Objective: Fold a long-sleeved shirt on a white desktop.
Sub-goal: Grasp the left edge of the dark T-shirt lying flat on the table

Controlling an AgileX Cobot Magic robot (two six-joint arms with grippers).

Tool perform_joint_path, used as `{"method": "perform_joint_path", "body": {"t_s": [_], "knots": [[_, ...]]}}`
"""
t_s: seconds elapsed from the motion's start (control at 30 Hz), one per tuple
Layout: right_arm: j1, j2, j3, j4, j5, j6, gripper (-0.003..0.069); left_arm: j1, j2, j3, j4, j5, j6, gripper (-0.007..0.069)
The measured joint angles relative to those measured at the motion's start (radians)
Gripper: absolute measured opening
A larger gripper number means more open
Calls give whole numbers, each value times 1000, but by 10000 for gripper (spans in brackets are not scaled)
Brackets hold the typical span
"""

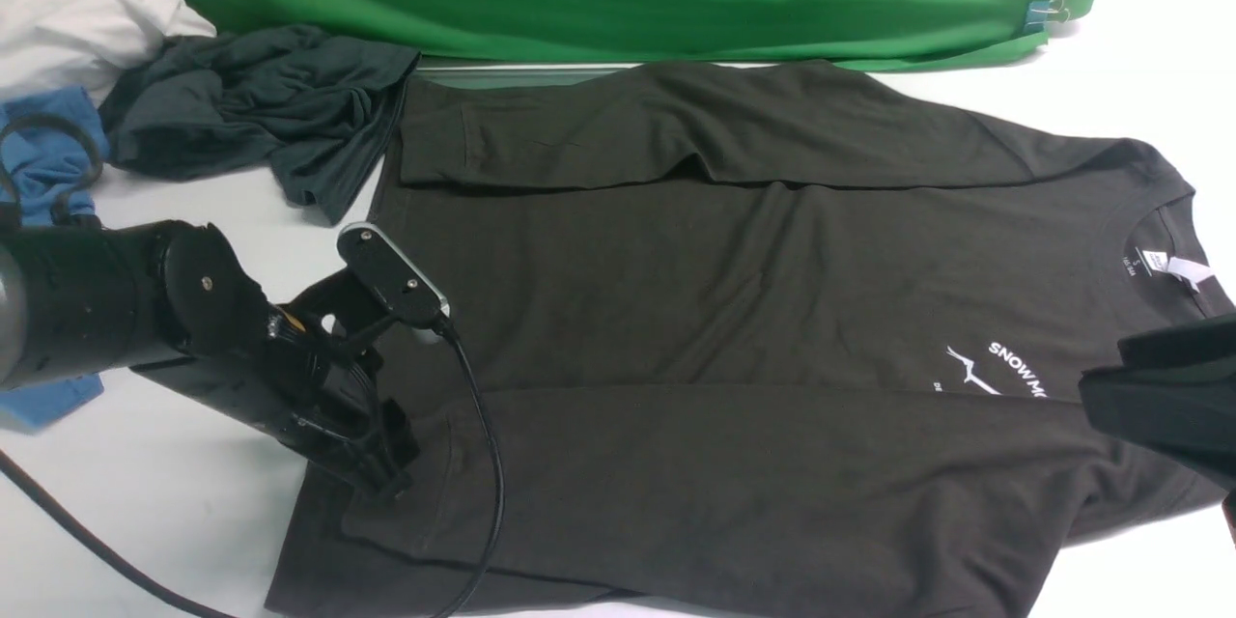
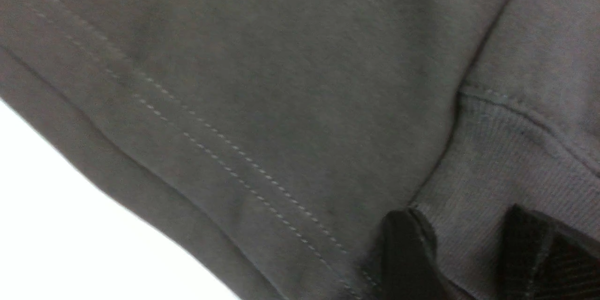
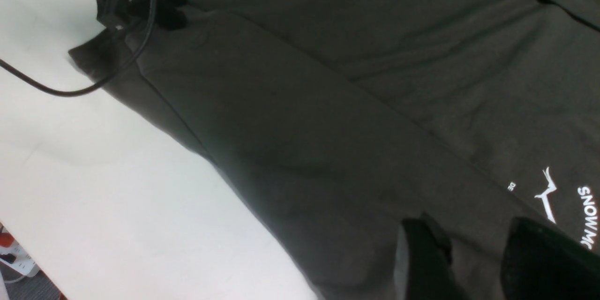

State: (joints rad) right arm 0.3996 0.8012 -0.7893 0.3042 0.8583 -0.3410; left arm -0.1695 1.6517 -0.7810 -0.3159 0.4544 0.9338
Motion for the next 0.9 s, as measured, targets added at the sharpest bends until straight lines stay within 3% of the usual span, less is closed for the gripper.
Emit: {"method": "perform_joint_path", "body": {"t_s": [0.27, 0.5, 0.9], "knots": [[0, 0, 0, 0, 0, 0, 238, 0, 2, 0, 45, -87, 0, 293], [0, 0, 0, 0, 0, 0, 238, 0, -27, 0, -31, -87, 0, 237], [0, 0, 0, 0, -21, -3, 238, 0, 31, -7, -37, -54, 10, 236]]}}
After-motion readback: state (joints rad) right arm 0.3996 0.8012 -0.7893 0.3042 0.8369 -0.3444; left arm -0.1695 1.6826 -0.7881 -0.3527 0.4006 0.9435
